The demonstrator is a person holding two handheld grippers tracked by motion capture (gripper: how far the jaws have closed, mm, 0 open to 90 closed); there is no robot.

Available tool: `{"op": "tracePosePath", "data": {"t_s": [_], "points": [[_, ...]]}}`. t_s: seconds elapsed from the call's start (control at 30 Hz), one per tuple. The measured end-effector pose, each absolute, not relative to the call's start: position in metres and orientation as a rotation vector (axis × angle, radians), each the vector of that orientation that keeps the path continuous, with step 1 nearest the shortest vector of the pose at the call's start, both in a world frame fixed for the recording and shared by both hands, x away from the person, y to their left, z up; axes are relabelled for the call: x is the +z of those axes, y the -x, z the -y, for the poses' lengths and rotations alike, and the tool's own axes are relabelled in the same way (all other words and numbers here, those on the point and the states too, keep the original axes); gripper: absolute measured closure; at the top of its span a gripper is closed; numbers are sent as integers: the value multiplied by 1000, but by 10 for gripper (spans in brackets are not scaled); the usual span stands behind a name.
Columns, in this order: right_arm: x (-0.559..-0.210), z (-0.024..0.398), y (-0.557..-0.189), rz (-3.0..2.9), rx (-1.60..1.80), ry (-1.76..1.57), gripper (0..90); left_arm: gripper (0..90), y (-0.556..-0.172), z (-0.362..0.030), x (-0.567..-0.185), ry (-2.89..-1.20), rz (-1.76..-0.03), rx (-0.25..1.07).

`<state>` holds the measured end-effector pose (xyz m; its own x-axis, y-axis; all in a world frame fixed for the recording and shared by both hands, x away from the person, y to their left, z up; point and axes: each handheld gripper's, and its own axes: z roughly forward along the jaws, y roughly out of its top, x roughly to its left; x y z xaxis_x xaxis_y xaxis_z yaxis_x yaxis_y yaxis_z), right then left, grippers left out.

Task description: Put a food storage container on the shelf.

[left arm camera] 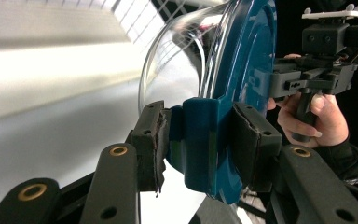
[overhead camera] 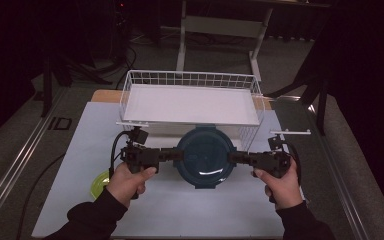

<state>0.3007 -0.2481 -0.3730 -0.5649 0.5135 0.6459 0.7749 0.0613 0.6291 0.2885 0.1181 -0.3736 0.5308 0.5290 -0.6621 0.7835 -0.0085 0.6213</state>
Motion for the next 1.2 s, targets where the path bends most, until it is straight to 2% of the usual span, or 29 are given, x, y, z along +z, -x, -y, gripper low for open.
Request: {"op": "tracePosePath", "data": {"t_s": [0.67,1.2], "points": [[-314,226,-356,2100,-1571,1320,559,570,-341,-139,-321,-1600,-1105,-209],[-309,216,-391,2080,-1533,1397,557,567,-377,-145,-321,-1574,-1139,-209]]}}
